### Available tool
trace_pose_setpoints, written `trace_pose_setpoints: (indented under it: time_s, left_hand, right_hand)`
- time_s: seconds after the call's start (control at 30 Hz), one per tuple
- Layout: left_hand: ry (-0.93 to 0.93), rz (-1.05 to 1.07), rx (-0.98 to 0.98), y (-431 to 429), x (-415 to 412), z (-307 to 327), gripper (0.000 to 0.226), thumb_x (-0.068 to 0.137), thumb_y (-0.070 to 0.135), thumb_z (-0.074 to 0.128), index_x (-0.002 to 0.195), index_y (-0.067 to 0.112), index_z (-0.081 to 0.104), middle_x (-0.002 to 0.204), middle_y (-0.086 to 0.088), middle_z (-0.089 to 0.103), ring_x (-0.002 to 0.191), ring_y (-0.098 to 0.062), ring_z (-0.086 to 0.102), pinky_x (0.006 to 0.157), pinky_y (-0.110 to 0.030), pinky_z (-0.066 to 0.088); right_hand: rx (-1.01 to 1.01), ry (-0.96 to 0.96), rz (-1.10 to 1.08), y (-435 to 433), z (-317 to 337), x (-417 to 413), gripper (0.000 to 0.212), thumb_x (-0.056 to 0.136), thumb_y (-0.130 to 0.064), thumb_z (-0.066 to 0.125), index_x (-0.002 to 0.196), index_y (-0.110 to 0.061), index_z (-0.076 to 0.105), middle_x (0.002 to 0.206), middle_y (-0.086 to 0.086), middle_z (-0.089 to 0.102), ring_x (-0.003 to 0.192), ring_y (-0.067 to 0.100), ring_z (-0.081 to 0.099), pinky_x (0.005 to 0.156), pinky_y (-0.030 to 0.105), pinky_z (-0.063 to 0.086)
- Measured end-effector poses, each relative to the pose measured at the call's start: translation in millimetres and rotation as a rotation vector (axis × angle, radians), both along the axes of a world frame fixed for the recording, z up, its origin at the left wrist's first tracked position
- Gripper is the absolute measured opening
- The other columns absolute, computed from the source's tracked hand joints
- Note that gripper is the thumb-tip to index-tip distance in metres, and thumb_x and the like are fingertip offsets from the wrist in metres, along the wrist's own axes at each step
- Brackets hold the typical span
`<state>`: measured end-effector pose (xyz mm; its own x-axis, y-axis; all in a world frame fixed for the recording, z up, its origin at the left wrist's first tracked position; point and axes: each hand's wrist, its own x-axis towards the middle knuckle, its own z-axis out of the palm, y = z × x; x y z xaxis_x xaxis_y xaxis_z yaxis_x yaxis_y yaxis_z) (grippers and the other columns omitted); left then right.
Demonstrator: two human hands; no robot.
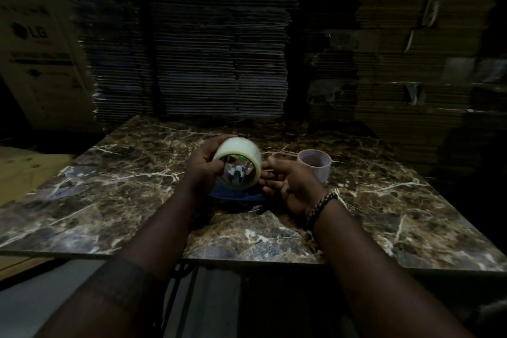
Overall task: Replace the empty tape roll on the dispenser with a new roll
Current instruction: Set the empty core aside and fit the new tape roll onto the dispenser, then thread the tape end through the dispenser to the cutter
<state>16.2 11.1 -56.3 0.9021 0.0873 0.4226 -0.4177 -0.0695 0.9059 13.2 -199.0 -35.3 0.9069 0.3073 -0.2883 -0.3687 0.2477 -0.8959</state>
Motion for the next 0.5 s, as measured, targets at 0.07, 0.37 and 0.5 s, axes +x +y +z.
trace_pose_setpoints:
  time_s: [0.07, 0.37, 0.5]
  left_hand:
    - [0.0, 0.012, 0.018, 2.0, 1.4, -1.3, 0.073, 0.057, 0.003, 0.048, 0.128, 0.007, 0.066, 0.13, -0.02, 0.067, 0.111, -0.023, 0.068, 0.079, -0.025, 0.06]
    - [0.01, 0.016, 0.048, -0.3, -2.6, 2.2, 0.074, 0.056, 0.003, 0.049, 0.128, 0.009, 0.066, 0.12, -0.006, 0.07, 0.106, -0.008, 0.07, 0.078, -0.026, 0.058]
    - [0.001, 0.007, 0.056, 1.5, -2.0, 1.2, 0.074, 0.058, 0.004, 0.051, 0.129, 0.011, 0.068, 0.131, -0.02, 0.068, 0.116, -0.03, 0.067, 0.086, -0.038, 0.059]
  right_hand:
    - [-0.03, 0.006, 0.026, 0.1, 0.6, -0.3, 0.029, 0.103, -0.036, 0.058, 0.102, -0.009, 0.068, 0.087, 0.008, 0.07, 0.074, 0.018, 0.067, 0.052, 0.024, 0.056]
    - [-0.003, -0.065, 0.021, 0.0, 2.3, -3.1, 0.008, 0.099, -0.011, 0.063, 0.091, -0.013, 0.061, 0.078, 0.007, 0.068, 0.06, 0.017, 0.066, 0.047, 0.025, 0.053]
    - [-0.007, -0.066, 0.028, 1.3, 3.6, -5.3, 0.01, 0.101, -0.01, 0.06, 0.092, -0.012, 0.064, 0.071, 0.005, 0.071, 0.06, 0.017, 0.067, 0.048, 0.024, 0.055]
